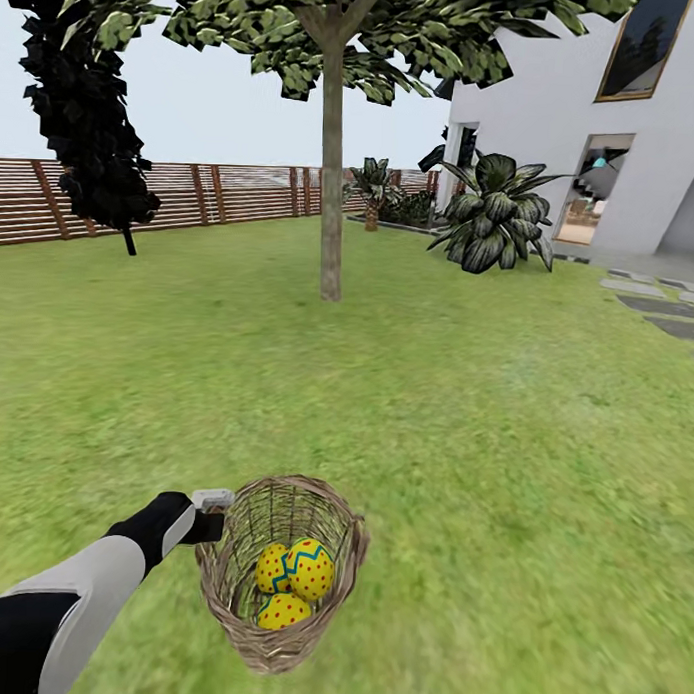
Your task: Take the three Easter eggs out of the wicker basket on the lawn in the garden, then place them on the lawn next to a single tree (choose any tree) so that all three eggs are next to the same tree and none are left in the basket.
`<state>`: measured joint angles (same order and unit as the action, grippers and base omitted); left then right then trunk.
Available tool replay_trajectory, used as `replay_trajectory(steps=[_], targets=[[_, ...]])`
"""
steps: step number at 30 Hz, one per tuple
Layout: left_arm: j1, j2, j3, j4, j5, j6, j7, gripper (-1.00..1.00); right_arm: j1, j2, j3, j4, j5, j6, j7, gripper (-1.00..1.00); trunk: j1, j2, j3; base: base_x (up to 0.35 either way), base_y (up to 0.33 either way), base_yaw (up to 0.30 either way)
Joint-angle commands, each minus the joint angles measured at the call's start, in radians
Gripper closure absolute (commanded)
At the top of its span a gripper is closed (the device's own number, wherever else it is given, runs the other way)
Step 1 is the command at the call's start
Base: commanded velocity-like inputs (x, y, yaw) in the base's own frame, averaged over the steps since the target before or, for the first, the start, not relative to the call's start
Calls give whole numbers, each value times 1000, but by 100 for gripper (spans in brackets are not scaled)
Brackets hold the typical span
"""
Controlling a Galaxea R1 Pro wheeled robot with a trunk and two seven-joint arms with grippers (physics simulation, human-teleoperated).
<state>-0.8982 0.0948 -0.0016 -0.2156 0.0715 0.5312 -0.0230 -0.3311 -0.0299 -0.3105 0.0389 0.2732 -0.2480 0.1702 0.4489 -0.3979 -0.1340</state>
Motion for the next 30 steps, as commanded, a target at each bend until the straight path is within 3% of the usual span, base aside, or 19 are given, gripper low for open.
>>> replay_trajectory(steps=[1, 30], targets=[[-1, 0, 3, -2, 13, 6, 0, 100, -2, -1, -9, 4, 8, -7, 2, -100, 1, -2, -2, 288, 0, 0], [-1, 0, 3, -2, 13, 6, 0, 100, -2, -1, -9, 4, 8, -7, 2, -100, 1, -2, -2, 287, 0, 0]])
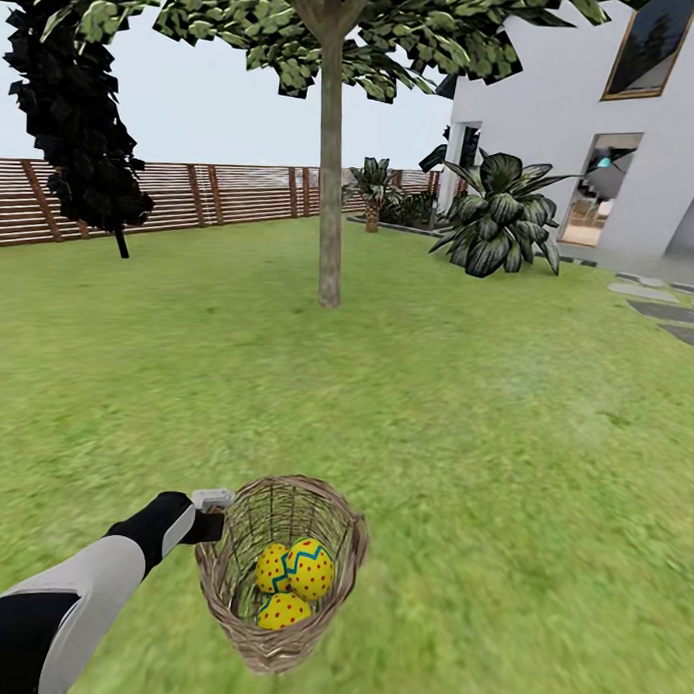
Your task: Take the three Easter eggs out of the wicker basket on the lawn in the garden, then place them on the lawn next to a single tree (choose any tree) so that all three eggs are next to the same tree and none are left in the basket.
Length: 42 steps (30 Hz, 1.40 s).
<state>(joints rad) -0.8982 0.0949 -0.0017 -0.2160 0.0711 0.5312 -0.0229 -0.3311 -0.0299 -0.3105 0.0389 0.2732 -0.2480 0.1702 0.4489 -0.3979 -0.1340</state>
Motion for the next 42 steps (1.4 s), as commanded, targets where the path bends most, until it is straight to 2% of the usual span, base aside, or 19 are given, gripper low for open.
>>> replay_trajectory(steps=[1, 36, 40, 42], targets=[[-1, 0, 4, -2, 13, 6, 0, 100, -2, -1, -9, 4, 8, -7, 2, -100, 1, -2, -2, 287, 0, 0], [-1, 2, 5, -2, 13, 6, 0, 100, -2, -1, -9, 4, 7, -7, 2, -100, 1, -2, -2, 289, 0, 0], [-1, 2, 34, -2, 13, 6, 0, 100, -2, -1, -9, 4, 7, -7, 2, -100, 1, -2, -2, 313, 0, 0], [-1, 2, 37, -2, 13, 6, 0, 100, -2, -1, -9, 4, 7, -7, 2, -100, 1, -2, -2, 313, 0, 0]])
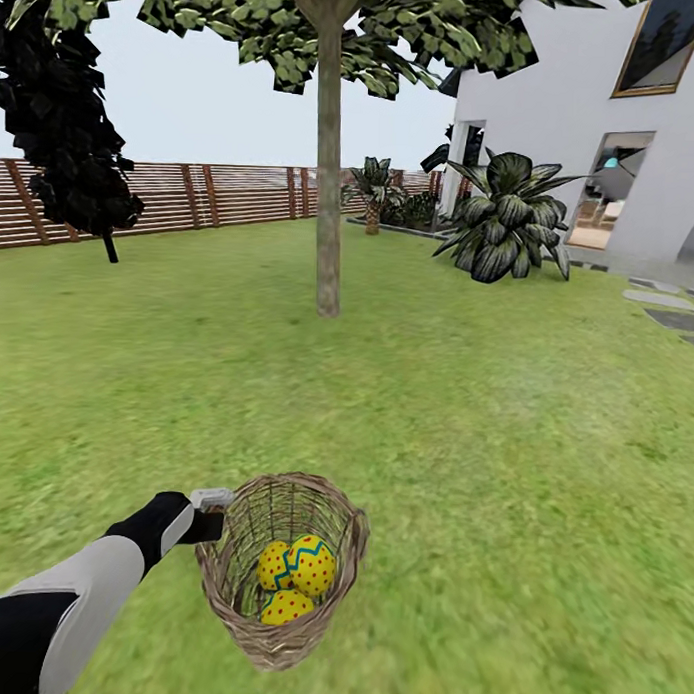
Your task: Take the three Easter eggs out of the wicker basket on the lawn in the garden, then place them on the lawn next to a single tree (choose any tree) so that all three eggs are next to the same tree and none are left in the basket.
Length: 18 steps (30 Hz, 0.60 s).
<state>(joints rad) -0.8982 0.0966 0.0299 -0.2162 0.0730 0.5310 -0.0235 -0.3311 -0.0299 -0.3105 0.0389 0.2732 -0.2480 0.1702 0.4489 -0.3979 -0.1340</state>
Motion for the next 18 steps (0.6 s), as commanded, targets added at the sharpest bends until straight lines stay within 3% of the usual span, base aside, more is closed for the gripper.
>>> replay_trajectory(steps=[1, 18], targets=[[-1, 0, 5, -2, 11, 6, 0, 100, -2, -1, -9, 4, 8, -7, 2, -100, 1, -2, -2, 313, 0, 0], [-1, 0, 7, -2, 11, 6, 1, 100, -2, -1, -9, 4, 8, -8, 2, -100, 1, -2, -2, 313, 0, 0]])
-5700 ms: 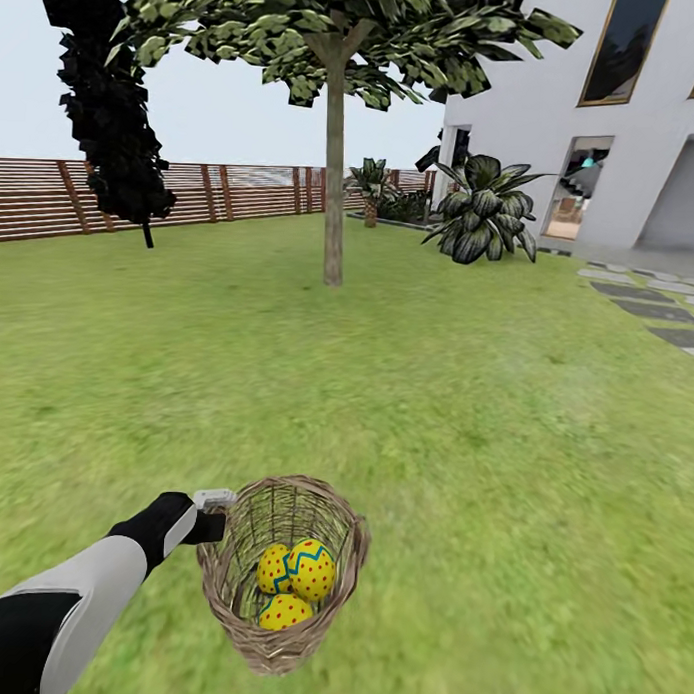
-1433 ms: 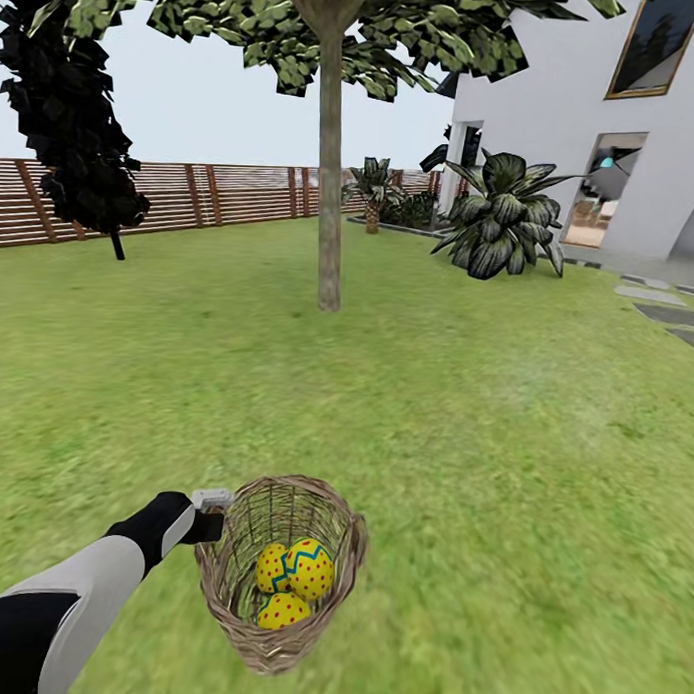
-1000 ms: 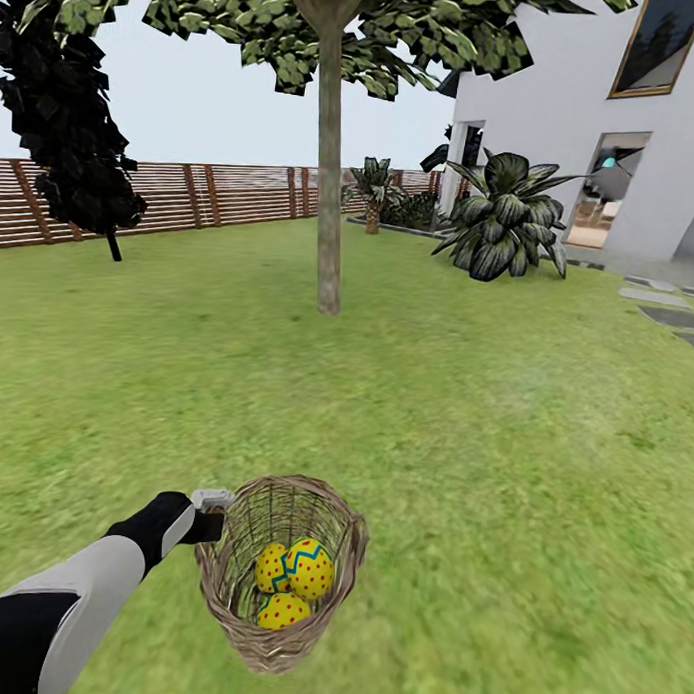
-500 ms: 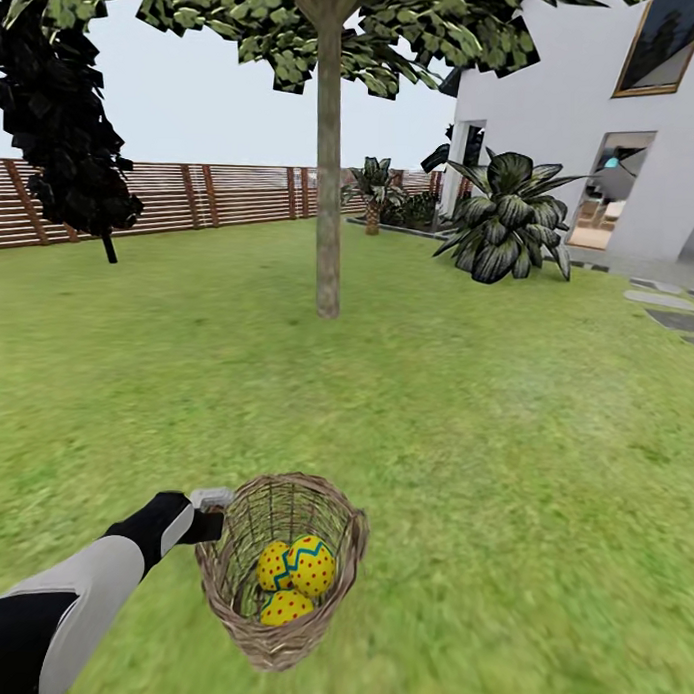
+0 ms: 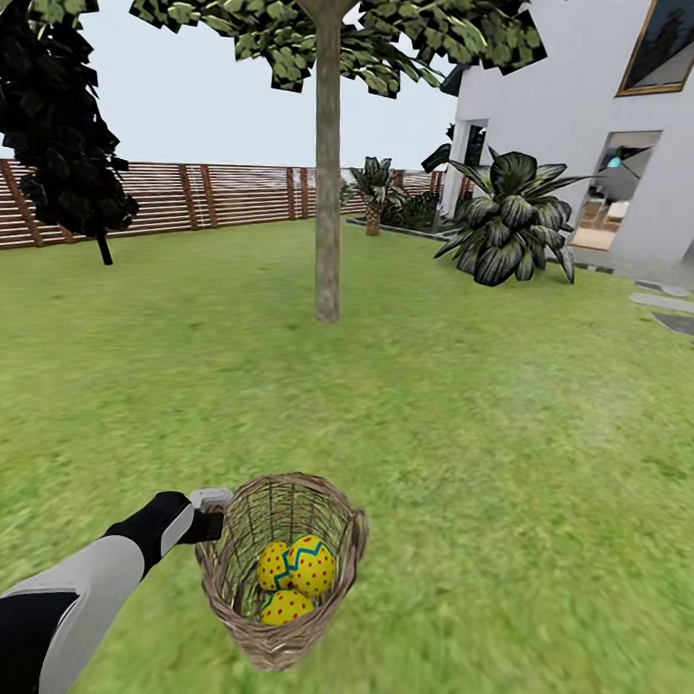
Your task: Take the three Easter eggs out of the wicker basket on the lawn in the garden, then place them on the lawn next to a single tree (choose any tree) so that all three eggs are next to the same tree and none are left in the basket.
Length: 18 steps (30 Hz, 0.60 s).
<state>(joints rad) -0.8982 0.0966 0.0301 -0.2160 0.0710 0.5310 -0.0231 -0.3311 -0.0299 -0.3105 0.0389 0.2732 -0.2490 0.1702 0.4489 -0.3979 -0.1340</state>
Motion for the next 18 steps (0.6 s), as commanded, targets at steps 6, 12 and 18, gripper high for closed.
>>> replay_trajectory(steps=[6, 12, 18], targets=[[-1, 0, 7, -2, 13, 6, 0, 100, -2, -1, -9, 4, 8, -7, 2, -100, 1, -2, -2, 313, 0, 0], [-1, 0, 7, -2, 13, 6, 0, 100, -2, -1, -9, 4, 8, -7, 2, -100, 1, -2, -2, 313, 0, 0], [-1, 0, 7, -2, 13, 6, 0, 100, -2, -2, -9, 4, 9, -12, 2, -100, 1, -2, -2, 313, 0, 0]])
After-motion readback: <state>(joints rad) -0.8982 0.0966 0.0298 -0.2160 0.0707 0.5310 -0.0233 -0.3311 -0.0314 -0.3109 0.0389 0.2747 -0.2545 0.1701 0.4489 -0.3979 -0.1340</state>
